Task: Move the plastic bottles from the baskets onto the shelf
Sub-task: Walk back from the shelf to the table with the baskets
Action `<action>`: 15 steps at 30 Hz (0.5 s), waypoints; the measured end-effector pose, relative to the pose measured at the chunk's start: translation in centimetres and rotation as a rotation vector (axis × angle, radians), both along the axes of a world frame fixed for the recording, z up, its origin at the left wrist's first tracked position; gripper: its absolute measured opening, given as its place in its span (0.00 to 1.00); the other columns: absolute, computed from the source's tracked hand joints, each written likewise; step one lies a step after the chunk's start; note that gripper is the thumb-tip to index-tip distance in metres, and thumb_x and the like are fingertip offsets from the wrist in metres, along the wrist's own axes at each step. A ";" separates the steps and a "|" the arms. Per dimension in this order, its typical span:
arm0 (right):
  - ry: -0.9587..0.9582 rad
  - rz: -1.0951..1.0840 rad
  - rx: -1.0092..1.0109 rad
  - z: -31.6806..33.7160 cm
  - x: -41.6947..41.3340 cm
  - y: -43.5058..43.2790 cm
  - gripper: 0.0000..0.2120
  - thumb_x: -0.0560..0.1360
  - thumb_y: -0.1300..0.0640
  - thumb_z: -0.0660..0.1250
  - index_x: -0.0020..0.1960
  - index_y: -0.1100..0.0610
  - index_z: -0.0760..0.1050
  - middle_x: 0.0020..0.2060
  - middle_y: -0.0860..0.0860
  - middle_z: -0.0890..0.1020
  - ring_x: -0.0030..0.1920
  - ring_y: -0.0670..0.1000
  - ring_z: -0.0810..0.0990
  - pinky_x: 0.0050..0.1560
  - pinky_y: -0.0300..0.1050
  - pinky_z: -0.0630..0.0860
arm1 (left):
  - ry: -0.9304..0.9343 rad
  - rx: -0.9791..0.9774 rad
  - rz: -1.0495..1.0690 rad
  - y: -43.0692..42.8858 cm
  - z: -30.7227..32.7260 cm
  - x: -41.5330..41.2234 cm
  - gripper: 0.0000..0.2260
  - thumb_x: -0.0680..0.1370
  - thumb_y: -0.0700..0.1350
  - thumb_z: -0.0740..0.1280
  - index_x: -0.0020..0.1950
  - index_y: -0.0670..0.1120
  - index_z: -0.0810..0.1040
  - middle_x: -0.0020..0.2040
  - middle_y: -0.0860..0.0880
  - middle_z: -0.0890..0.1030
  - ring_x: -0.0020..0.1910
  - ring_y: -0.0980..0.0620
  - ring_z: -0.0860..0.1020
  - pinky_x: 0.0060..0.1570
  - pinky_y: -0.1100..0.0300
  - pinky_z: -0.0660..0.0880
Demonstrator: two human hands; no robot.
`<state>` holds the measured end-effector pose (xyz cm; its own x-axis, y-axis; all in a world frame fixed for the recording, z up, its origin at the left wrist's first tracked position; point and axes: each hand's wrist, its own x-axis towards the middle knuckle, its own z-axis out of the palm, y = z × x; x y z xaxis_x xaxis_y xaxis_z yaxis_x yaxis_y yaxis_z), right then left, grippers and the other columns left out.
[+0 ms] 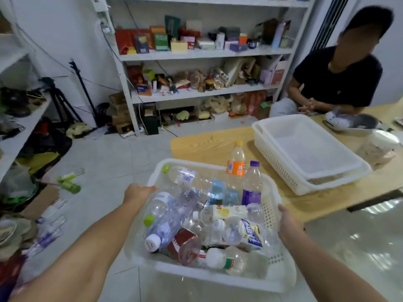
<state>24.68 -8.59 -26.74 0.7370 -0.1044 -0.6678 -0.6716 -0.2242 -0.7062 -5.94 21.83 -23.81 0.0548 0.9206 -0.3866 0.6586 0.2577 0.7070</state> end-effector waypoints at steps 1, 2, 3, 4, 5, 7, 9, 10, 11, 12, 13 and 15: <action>-0.011 -0.030 -0.023 0.2 0.0 0.4 0.37 0.62 0.43 0.77 0.63 0.64 0.73 0.55 0.59 0.80 0.50 0.59 0.81 0.56 0.56 0.78 | -0.008 -0.017 -0.031 1.0 -0.2 0.8 0.23 0.67 0.53 0.78 0.50 0.38 0.78 0.51 0.39 0.81 0.43 0.43 0.78 0.41 0.57 0.71; -0.026 -0.074 -0.043 0.2 0.0 0.7 0.38 0.62 0.44 0.77 0.63 0.64 0.73 0.56 0.59 0.80 0.49 0.58 0.80 0.54 0.53 0.77 | -0.013 -0.029 -0.061 2.0 -0.4 1.7 0.25 0.67 0.54 0.77 0.54 0.36 0.77 0.53 0.38 0.81 0.47 0.42 0.79 0.43 0.57 0.72; -0.042 -0.116 -0.041 0.5 0.0 1.1 0.37 0.63 0.44 0.77 0.64 0.65 0.72 0.57 0.59 0.80 0.47 0.58 0.79 0.52 0.51 0.76 | -0.014 -0.039 -0.090 3.1 -0.5 2.6 0.28 0.68 0.54 0.77 0.57 0.36 0.77 0.55 0.38 0.80 0.51 0.41 0.79 0.44 0.56 0.72; -0.047 -0.154 -0.041 0.5 -0.2 1.5 0.37 0.63 0.45 0.77 0.64 0.65 0.72 0.57 0.60 0.80 0.48 0.58 0.79 0.51 0.51 0.76 | -0.012 -0.047 -0.124 4.3 -0.7 3.5 0.28 0.68 0.54 0.77 0.58 0.35 0.76 0.56 0.38 0.80 0.52 0.40 0.79 0.45 0.56 0.72; -0.043 -0.172 -0.047 0.4 -0.3 1.7 0.36 0.63 0.44 0.76 0.64 0.64 0.73 0.58 0.60 0.80 0.50 0.59 0.79 0.53 0.52 0.76 | -0.009 -0.051 -0.160 5.4 -0.9 4.5 0.27 0.68 0.54 0.77 0.57 0.35 0.77 0.55 0.37 0.80 0.51 0.40 0.79 0.45 0.55 0.72; -0.007 -0.198 -0.053 0.1 -0.7 2.2 0.36 0.64 0.42 0.75 0.64 0.62 0.74 0.59 0.60 0.79 0.55 0.61 0.80 0.59 0.57 0.76 | -0.001 -0.060 -0.245 7.5 -1.0 6.4 0.24 0.69 0.54 0.76 0.52 0.36 0.78 0.52 0.37 0.81 0.46 0.42 0.79 0.41 0.56 0.71; 0.010 -0.261 -0.049 0.2 -1.2 2.9 0.35 0.65 0.41 0.74 0.63 0.63 0.75 0.59 0.61 0.79 0.56 0.62 0.80 0.60 0.59 0.75 | -0.006 -0.073 -0.323 9.7 -1.0 8.4 0.22 0.70 0.54 0.76 0.50 0.36 0.78 0.51 0.38 0.81 0.43 0.42 0.78 0.39 0.57 0.70; 0.011 -0.310 -0.080 0.4 -1.5 3.2 0.35 0.66 0.41 0.74 0.63 0.64 0.75 0.59 0.62 0.79 0.56 0.62 0.79 0.60 0.58 0.75 | -0.007 -0.078 -0.356 10.8 -1.0 9.4 0.22 0.70 0.54 0.75 0.50 0.36 0.79 0.50 0.37 0.81 0.43 0.42 0.78 0.38 0.57 0.70; 0.011 -0.355 -0.108 0.6 -1.9 3.7 0.36 0.66 0.42 0.75 0.63 0.65 0.74 0.59 0.62 0.78 0.57 0.62 0.79 0.60 0.57 0.75 | -0.001 -0.077 -0.387 11.8 -1.0 10.3 0.22 0.70 0.55 0.75 0.49 0.35 0.79 0.50 0.36 0.81 0.43 0.41 0.79 0.38 0.57 0.70; 0.012 -0.398 -0.124 0.9 -2.5 4.3 0.36 0.66 0.43 0.75 0.63 0.66 0.74 0.59 0.62 0.78 0.57 0.62 0.79 0.59 0.55 0.75 | 0.008 -0.074 -0.415 12.7 -1.0 11.3 0.22 0.70 0.55 0.75 0.48 0.36 0.79 0.49 0.36 0.81 0.43 0.41 0.79 0.38 0.57 0.69; 0.008 -0.436 -0.135 1.3 -3.0 4.9 0.35 0.66 0.43 0.76 0.63 0.66 0.74 0.58 0.62 0.79 0.56 0.61 0.79 0.56 0.52 0.75 | 0.014 -0.071 -0.440 13.6 -1.0 12.1 0.21 0.70 0.55 0.75 0.46 0.37 0.78 0.49 0.37 0.81 0.41 0.42 0.78 0.38 0.57 0.69; 0.009 -0.504 -0.161 1.8 -3.9 5.6 0.34 0.65 0.43 0.76 0.60 0.66 0.75 0.56 0.62 0.80 0.54 0.60 0.80 0.50 0.50 0.74 | 0.017 -0.064 -0.490 15.1 -1.2 13.9 0.20 0.70 0.55 0.74 0.47 0.38 0.76 0.50 0.39 0.80 0.38 0.45 0.75 0.39 0.57 0.68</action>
